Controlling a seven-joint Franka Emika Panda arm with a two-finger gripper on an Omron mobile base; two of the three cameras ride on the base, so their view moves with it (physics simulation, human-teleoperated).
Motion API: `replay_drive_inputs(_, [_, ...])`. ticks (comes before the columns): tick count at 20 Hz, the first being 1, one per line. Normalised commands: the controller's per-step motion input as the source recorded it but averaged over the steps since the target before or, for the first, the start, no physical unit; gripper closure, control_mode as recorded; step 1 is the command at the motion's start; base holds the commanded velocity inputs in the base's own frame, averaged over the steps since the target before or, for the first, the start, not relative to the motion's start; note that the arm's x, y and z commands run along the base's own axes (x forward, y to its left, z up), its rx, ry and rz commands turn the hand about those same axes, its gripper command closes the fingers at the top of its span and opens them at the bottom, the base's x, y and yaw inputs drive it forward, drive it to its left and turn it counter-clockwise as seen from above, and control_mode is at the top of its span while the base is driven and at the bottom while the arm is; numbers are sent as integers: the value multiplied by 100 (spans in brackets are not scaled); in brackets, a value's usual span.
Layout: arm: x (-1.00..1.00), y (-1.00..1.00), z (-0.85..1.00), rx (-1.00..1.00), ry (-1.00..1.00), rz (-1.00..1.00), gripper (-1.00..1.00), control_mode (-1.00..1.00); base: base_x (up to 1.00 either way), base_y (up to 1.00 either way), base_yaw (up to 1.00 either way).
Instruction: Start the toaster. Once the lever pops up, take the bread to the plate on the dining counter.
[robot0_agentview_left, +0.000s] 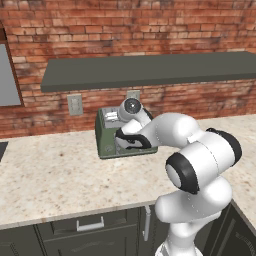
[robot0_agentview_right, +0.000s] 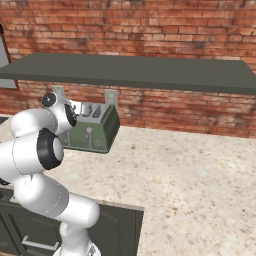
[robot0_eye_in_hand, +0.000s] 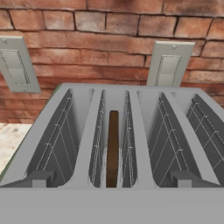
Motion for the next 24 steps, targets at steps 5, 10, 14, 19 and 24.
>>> replay_drive_inputs(5, [0, 0, 0, 0, 0, 0, -100, -100, 0, 0, 0])
replay_drive_inputs(10, [0, 0, 0, 0, 0, 0, -100, -100, 0, 0, 0])
replay_drive_inputs(14, [0, 0, 0, 0, 0, 0, -100, -100, 0, 0, 0])
replay_drive_inputs(19, [0, 0, 0, 0, 0, 0, -100, -100, 0, 0, 0])
replay_drive_inputs(24, [0, 0, 0, 0, 0, 0, -100, -100, 0, 0, 0])
